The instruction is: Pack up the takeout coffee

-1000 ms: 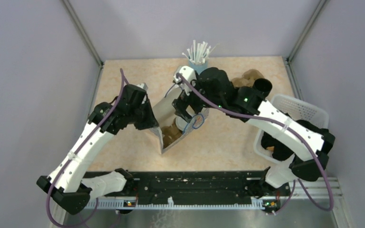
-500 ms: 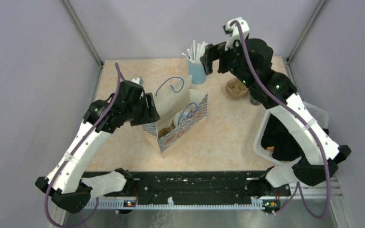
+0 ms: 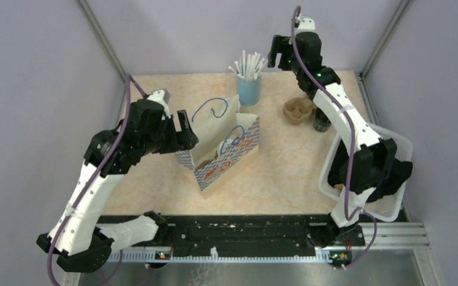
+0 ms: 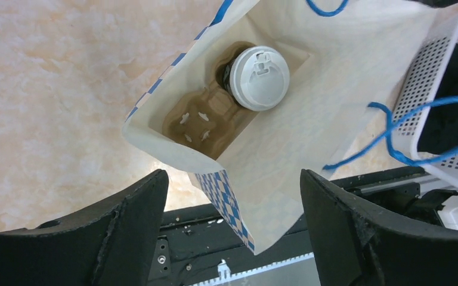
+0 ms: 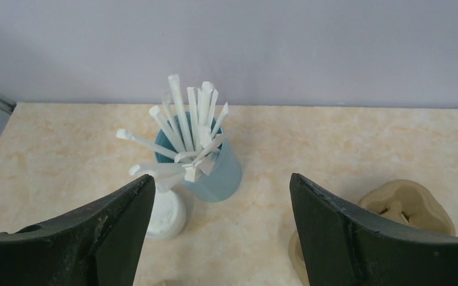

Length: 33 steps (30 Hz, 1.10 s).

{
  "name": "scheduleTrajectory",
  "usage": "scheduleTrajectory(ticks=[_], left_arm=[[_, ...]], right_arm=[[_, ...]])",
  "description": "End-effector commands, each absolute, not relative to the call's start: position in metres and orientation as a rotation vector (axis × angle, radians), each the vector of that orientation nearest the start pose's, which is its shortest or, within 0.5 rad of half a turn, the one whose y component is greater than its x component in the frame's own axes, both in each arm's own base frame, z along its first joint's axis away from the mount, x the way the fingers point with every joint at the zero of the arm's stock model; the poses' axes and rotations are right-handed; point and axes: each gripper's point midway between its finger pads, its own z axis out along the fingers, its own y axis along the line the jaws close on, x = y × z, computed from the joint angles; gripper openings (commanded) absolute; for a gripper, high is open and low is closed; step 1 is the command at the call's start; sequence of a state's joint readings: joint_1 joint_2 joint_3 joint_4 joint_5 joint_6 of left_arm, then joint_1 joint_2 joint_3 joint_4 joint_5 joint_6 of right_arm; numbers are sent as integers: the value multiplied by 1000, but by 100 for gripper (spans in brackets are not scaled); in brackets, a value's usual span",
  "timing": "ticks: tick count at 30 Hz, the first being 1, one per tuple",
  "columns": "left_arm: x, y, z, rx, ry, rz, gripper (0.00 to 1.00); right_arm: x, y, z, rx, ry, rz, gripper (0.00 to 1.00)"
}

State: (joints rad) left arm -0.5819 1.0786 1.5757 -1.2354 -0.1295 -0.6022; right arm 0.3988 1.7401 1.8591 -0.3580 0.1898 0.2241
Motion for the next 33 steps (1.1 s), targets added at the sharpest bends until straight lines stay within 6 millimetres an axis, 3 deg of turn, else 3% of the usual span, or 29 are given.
scheduleTrajectory(ticks=[1,7,14,19,25,30,33], left_arm=[[204,-127,371,-69,2151,-509,89],[207,-126,400,-52,2031,-548,91],[213,-127,407,-37,2008,-530,91],[214,-123,408,-44,2001,-511,91],[214,-120,409,-52,1992,-500,91],[215,-122,410,-35,1989,-497,92],[216,-124,410,-19,1991,-503,92]], right_arm=[[533,204,375,-35,1715,352,82],[561,214,348,-25,1727,342,74],[591,210,331,37,1698,281,62],[604,219,323,21,1697,292,42],[605,225,338,13,1671,328,13],[602,223,366,7,1636,329,1],[595,221,383,2,1625,299,0]])
